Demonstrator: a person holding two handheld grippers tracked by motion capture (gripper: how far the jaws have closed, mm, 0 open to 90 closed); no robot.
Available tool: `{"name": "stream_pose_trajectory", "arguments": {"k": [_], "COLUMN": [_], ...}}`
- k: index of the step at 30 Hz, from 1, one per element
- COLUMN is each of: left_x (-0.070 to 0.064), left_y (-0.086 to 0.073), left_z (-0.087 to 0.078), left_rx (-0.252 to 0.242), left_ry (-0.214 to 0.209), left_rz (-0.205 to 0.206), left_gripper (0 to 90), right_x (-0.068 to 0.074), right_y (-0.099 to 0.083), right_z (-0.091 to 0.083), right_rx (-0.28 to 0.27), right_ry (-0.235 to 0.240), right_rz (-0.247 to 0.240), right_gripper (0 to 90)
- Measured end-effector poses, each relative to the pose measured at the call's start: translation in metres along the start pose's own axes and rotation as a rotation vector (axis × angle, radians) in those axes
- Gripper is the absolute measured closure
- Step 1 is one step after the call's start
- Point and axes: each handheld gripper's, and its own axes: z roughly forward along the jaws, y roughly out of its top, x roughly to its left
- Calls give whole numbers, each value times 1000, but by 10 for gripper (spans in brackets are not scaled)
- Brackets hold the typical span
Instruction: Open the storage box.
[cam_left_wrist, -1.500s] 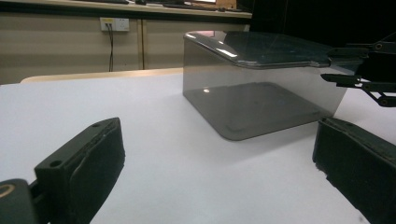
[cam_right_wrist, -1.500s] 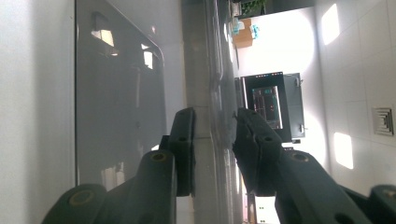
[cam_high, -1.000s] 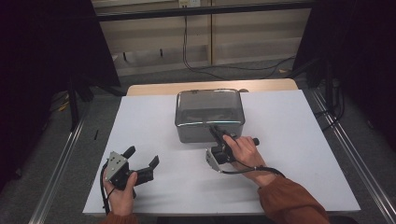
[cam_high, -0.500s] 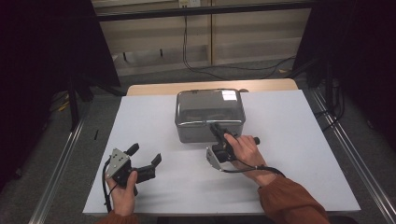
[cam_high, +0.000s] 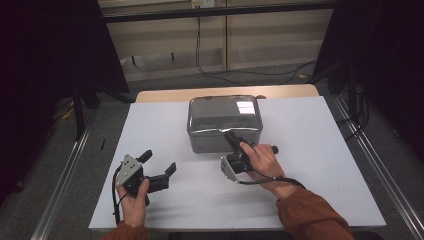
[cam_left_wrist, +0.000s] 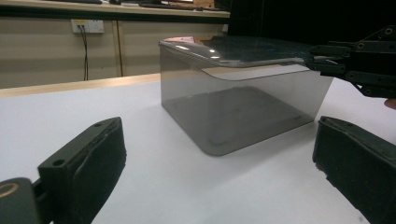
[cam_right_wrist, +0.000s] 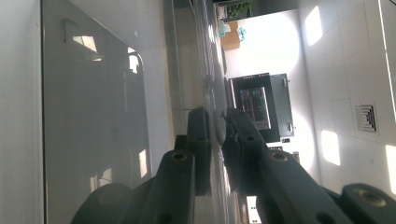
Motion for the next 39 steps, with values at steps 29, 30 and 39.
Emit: {"name": "stream_pose_trajectory", "arguments": {"k": [29, 30, 39], "left_x": [11, 12, 9], "left_y": [18, 18, 29], "left_z": [51, 53, 76], "left_rx": [-13, -13, -12], "left_ry": [-45, -51, -70], "left_rz": [20, 21, 101], "left_gripper": [12, 11, 18], "right_x": [-10, -11, -15], "right_y": [1, 1, 2], "right_z": [1, 0, 1], "right_rx": [-11, -10, -10], "right_ry": [-14, -16, -26], "right_rz": [5, 8, 8], "right_gripper": [816, 817, 819]}}
